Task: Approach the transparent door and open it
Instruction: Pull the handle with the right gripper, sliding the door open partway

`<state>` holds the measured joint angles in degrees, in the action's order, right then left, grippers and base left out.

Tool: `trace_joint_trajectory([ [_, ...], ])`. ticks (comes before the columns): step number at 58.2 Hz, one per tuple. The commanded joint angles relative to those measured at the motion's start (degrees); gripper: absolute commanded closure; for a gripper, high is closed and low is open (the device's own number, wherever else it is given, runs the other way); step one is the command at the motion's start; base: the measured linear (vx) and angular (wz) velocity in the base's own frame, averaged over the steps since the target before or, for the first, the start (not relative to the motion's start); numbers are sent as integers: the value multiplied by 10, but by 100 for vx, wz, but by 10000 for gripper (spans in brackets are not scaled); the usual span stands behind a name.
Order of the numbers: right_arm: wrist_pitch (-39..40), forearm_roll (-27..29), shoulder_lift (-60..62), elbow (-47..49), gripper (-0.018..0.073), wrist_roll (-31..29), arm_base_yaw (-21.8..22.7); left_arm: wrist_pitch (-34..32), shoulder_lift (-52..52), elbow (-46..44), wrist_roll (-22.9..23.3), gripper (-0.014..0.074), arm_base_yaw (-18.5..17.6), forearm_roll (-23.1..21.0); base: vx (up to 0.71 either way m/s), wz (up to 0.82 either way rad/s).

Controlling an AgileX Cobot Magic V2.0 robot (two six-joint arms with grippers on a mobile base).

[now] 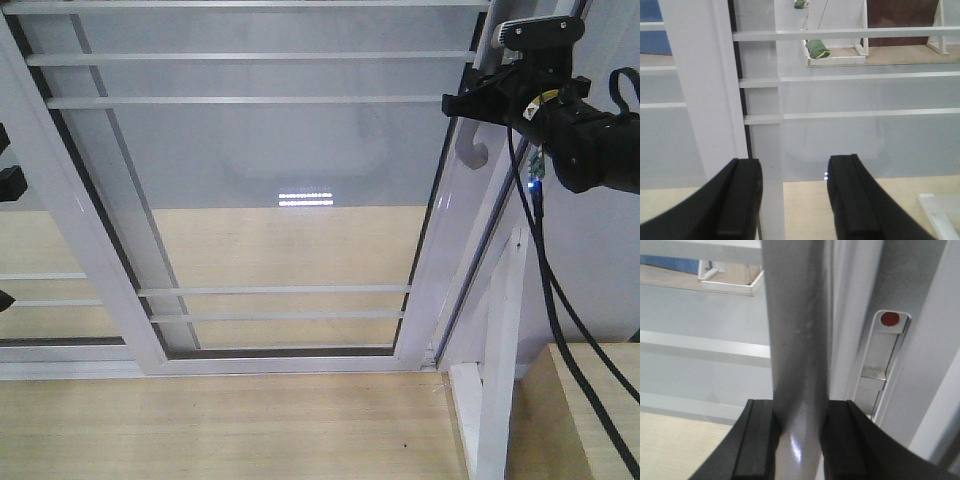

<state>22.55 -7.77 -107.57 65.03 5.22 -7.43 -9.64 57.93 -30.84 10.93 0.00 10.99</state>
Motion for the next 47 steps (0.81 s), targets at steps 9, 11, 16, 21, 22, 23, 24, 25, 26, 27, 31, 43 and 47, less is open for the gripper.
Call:
trace_joint_trajectory([
  [9, 84, -22, 18, 27, 531, 3, -46, -48, -7, -21, 4, 168, -1, -3, 0, 0],
  [11, 84, -21, 18, 27, 531, 3, -51, -48, -7, -21, 4, 168, -1, -3, 0, 0],
  [16, 88, -21, 18, 27, 531, 3, -62, -48, -7, -21, 4, 168, -1, -3, 0, 0],
  [21, 99, -21, 18, 27, 531, 3, -70, -48, -7, -21, 4, 168, -1, -3, 0, 0],
  [22, 100, -21, 18, 27, 531, 3, -72, -48, -7, -21, 4, 168, -1, -3, 0, 0],
  [23, 102, -20, 18, 27, 531, 3, -74, -48, -7, -21, 4, 168, -1, -3, 0, 0],
  [24, 103, -20, 18, 27, 531, 3, -74, -48, -7, -21, 4, 168, -1, -3, 0, 0],
  [25, 104, -20, 18, 27, 531, 4, -74, -48, -7, -21, 4, 168, -1, -3, 0, 0],
  [26, 105, -20, 18, 27, 531, 3, -77, -48, -7, -21, 4, 168, -1, -3, 0, 0],
  [27, 105, -19, 18, 27, 531, 3, -79, -48, -7, -21, 4, 168, -1, -3, 0, 0],
  [31, 107, -16, 18, 27, 531, 3, -80, -48, -7, -21, 4, 168, -1, -3, 0, 1],
  [43, 111, -20, 17, 27, 531, 3, -92, -48, -7, -21, 4, 168, -1, -3, 0, 1],
  [47, 114, -20, 17, 27, 531, 3, -102, -48, -7, -21, 4, 168, -1, -3, 0, 0],
])
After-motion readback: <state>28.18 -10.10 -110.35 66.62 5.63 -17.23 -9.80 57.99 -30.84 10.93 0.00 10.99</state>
